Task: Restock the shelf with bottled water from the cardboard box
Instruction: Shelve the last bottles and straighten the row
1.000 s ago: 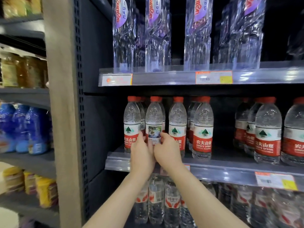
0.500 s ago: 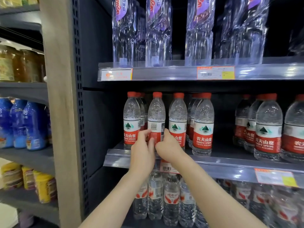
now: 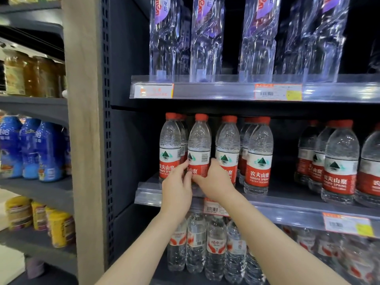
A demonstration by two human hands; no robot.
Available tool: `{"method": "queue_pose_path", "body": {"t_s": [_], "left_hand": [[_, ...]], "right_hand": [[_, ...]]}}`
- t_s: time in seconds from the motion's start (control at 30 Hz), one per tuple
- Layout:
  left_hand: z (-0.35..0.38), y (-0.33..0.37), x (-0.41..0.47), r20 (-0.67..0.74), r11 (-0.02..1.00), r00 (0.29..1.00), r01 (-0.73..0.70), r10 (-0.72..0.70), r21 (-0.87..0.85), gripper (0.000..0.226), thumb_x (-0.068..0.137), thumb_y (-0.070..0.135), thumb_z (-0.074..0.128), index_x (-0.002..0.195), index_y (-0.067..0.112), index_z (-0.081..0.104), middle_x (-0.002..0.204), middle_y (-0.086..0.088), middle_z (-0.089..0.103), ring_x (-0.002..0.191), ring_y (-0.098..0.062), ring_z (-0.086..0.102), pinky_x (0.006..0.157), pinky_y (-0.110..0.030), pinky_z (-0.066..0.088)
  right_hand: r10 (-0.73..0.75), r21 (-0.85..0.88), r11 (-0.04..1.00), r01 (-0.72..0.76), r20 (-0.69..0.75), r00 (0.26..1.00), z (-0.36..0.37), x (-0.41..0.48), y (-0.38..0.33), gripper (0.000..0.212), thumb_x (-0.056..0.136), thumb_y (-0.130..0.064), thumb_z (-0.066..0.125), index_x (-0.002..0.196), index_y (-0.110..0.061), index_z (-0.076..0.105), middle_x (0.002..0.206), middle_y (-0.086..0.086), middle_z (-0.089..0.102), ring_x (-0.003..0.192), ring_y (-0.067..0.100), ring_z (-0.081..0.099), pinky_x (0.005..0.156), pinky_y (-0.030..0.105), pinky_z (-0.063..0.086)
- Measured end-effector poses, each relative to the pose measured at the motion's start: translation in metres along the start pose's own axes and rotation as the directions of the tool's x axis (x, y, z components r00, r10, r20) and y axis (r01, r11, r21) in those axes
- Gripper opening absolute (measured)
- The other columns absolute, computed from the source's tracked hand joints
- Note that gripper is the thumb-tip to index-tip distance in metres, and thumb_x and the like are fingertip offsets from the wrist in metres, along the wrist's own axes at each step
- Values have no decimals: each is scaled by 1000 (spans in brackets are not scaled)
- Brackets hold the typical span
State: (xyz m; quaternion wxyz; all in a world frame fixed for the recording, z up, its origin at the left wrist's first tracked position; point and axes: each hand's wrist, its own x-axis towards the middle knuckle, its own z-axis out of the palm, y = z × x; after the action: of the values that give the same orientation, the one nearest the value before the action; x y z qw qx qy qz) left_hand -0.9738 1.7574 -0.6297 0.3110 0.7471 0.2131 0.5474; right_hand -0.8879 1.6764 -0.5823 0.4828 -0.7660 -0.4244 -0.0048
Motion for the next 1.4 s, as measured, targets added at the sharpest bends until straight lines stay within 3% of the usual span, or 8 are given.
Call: {"method": "queue_pose_path", "body": {"t_s": [0.1, 0.37, 0.5, 0.7, 1.0, 1.2, 1.33, 1.4], "left_hand": [[1, -1, -3, -18, 997, 999, 33, -34, -67, 39, 107, 15, 62, 145, 22, 63, 126, 11, 70, 113, -1, 65, 85, 5, 43], [6, -6, 2, -76, 997, 996, 34, -40, -71, 29, 101, 20, 72, 130, 23, 72, 105, 23, 69, 97, 17, 62, 85, -1, 50], [8, -6, 1, -92, 999, 996, 18, -22, -47, 36, 97, 20, 78, 132, 19, 73, 110, 14, 75, 100, 6, 69, 88, -7, 51], [9, -4, 4, -113, 998, 994, 15, -8, 60, 32, 93, 24, 82, 124, 17, 78, 108, 7, 80, 97, 0, 70, 75, 9, 38], [14, -2, 8, -122, 992, 992, 25, -10, 122, 33, 95, 28, 80, 126, 18, 78, 114, 2, 80, 103, -14, 74, 88, -25, 54], [1, 0, 4, -77, 996, 996, -29, 36, 85, 31, 99, 23, 75, 130, 16, 75, 118, 2, 78, 108, -14, 71, 96, -30, 57], [-28, -13, 15, -300, 987, 951, -27, 73, 157, 34, 101, 18, 69, 135, 15, 66, 129, -5, 62, 116, -24, 58, 94, -32, 46], [-39, -22, 24, -239, 979, 969, 100, -56, 176, 54, 104, 27, 66, 153, 12, 50, 145, -12, 52, 130, -29, 52, 104, -36, 43]], "right_hand": [[31, 40, 999, -30, -42, 999, 1, -1, 1, 45, 94, -21, 75, 130, -9, 51, 123, 8, 70, 111, 24, 67, 83, 28, 47], [-50, -126, 992, 26, -193, 980, 14, -15, 2, 36, 99, -28, 68, 128, -12, 53, 110, 12, 72, 104, 31, 69, 89, 46, 56], [-88, -250, 968, 35, -206, 975, 13, -10, 4, 27, 101, -25, 63, 126, -13, 60, 112, 9, 71, 105, 30, 68, 88, 42, 56], [-95, -253, 967, 38, -217, 972, 19, -9, 9, 22, 103, -19, 58, 124, -12, 60, 106, 11, 73, 98, 31, 70, 83, 40, 57], [-112, -315, 948, 42, -206, 972, 22, -4, 9, 28, 102, -8, 54, 129, -11, 57, 104, 13, 72, 94, 32, 71, 79, 39, 58], [-84, -322, 947, 12, -209, 974, 22, -9, 4, 19, 104, -18, 57, 121, -10, 61, 109, 13, 73, 100, 32, 70, 84, 40, 58], [-226, -363, 927, 99, -326, 918, 32, -20, -6, 21, 101, -17, 60, 121, -10, 59, 114, 7, 66, 105, 28, 64, 85, 39, 55], [-312, -382, 908, 174, -338, 888, 39, -23, -13, 24, 101, -17, 60, 124, -11, 59, 119, 6, 62, 109, 26, 59, 87, 38, 53]]}}
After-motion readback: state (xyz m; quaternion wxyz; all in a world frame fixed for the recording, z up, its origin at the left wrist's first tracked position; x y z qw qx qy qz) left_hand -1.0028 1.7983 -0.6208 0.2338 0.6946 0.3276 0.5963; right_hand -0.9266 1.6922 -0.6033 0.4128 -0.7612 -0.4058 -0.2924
